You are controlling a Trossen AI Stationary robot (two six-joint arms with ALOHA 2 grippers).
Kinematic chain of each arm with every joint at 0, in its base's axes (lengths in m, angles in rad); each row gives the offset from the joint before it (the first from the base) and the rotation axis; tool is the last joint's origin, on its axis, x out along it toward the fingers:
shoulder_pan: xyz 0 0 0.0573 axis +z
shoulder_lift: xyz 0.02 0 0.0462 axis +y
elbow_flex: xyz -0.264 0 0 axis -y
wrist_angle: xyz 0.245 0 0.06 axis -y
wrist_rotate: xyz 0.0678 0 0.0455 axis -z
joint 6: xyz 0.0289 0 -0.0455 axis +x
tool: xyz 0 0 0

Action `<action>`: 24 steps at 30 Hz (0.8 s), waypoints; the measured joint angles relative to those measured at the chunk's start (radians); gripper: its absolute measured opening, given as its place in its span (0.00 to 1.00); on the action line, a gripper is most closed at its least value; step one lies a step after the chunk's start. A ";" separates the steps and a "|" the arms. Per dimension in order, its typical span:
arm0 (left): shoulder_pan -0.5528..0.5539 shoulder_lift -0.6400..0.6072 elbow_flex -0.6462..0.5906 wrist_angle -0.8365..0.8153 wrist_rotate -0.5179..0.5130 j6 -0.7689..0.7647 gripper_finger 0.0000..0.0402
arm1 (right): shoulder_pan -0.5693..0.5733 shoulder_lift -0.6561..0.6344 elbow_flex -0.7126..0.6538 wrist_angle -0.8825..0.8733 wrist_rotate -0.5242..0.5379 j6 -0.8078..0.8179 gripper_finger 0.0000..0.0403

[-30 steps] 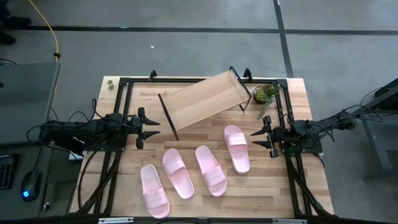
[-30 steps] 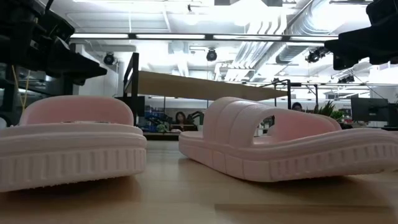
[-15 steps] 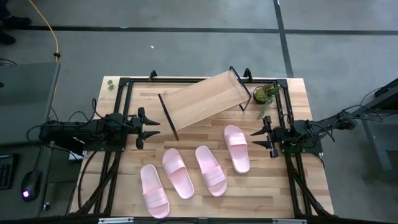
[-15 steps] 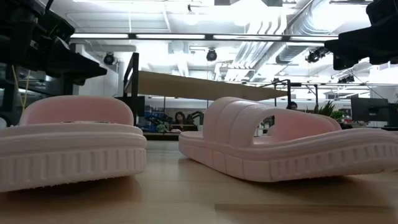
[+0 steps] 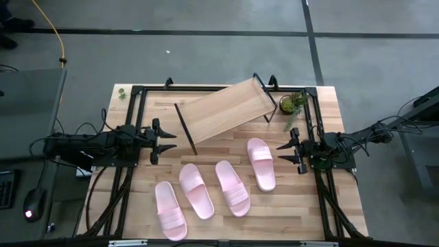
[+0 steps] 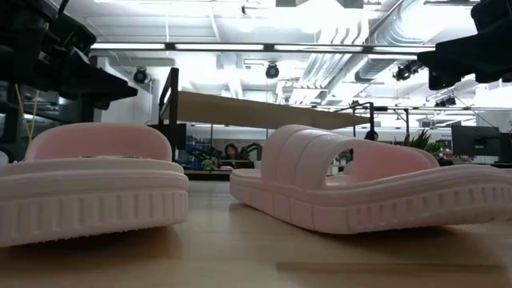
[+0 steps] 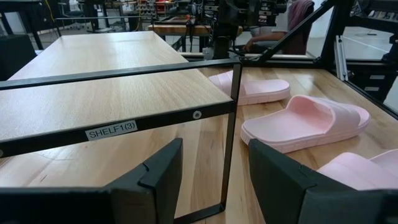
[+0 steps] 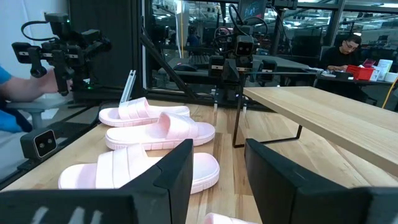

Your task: Pick and place slides into the shelf

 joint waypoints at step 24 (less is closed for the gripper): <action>0.000 0.000 0.000 0.095 -0.001 -0.116 0.41 | 0.000 0.000 0.000 0.025 0.006 0.018 0.34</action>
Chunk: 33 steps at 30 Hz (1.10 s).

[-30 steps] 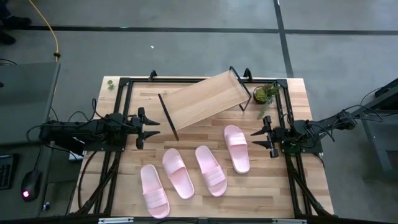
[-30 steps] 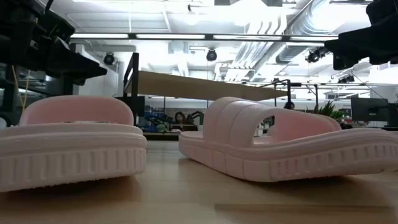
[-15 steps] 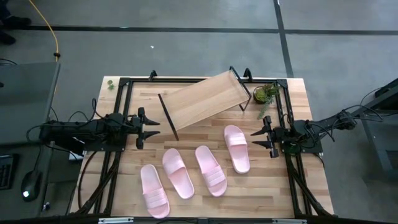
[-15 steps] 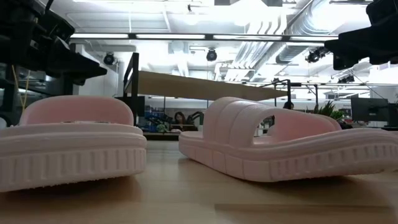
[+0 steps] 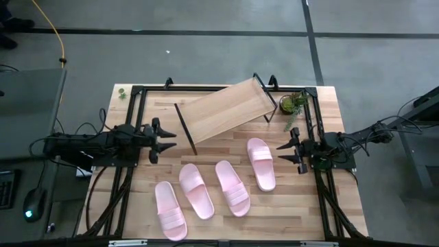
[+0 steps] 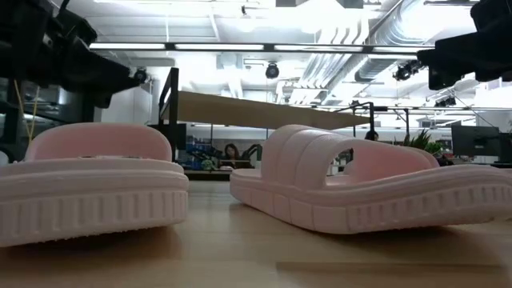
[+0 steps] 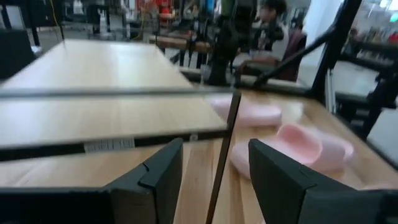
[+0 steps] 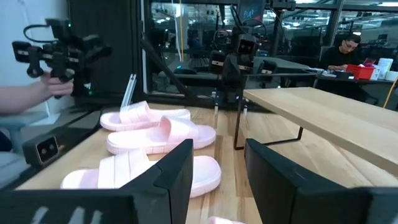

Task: Pick and place slides into the shelf
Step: Put the pink slipper on the shelf

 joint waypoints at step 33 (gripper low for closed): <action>0.000 0.000 0.000 0.203 -0.047 -0.099 0.41 | 0.000 0.000 0.043 0.064 0.073 -0.038 0.34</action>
